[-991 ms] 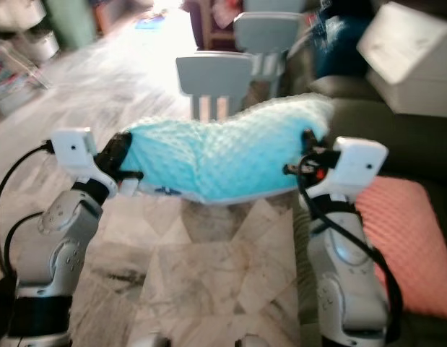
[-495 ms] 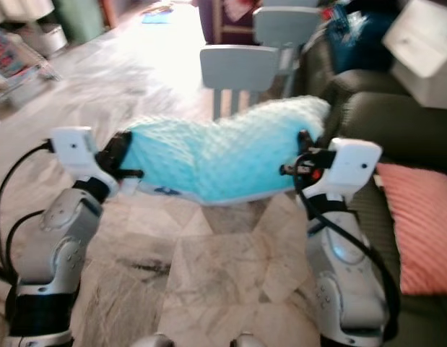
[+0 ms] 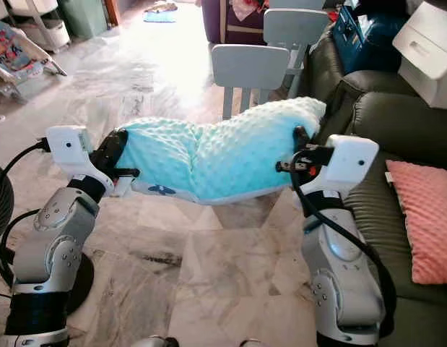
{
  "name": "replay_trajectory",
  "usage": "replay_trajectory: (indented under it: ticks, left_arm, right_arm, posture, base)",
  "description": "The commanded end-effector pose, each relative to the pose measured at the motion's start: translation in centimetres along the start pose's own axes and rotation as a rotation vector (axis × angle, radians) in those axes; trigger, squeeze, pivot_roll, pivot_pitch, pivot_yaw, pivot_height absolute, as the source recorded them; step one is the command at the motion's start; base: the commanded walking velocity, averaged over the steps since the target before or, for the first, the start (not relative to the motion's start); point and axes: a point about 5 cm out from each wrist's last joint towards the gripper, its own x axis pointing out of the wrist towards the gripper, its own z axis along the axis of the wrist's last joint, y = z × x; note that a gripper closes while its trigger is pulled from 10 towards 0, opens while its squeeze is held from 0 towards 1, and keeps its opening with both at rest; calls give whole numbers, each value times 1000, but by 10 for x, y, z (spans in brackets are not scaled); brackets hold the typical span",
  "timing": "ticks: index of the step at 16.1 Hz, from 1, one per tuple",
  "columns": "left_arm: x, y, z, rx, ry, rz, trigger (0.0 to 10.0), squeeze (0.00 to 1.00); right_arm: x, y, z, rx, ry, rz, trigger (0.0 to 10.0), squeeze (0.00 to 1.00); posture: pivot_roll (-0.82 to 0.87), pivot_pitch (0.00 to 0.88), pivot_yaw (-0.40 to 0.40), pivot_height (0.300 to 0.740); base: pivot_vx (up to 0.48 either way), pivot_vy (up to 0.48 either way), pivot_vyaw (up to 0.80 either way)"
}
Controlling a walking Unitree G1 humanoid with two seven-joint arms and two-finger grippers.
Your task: Move the pillow to the sofa
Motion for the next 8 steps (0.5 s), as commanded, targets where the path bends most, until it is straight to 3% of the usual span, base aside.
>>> replay_trajectory:
  ticks: [1, 8]
  left_arm:
    - [4, -3, 7, 3, -21, -20, 10000, 0]
    - [10, 5, 8, 6, -18, 3, 10000, 0]
  right_arm:
    - [0, -2, 4, -4, -11, -4, 0, 0]
    - [-1, -4, 4, -4, -6, -10, 0, 0]
  posture:
    - [-118, 135, 0, 740]
    - [-126, 142, 1, 740]
  base:
    - [0, 0, -800]
    - [0, 0, -800]
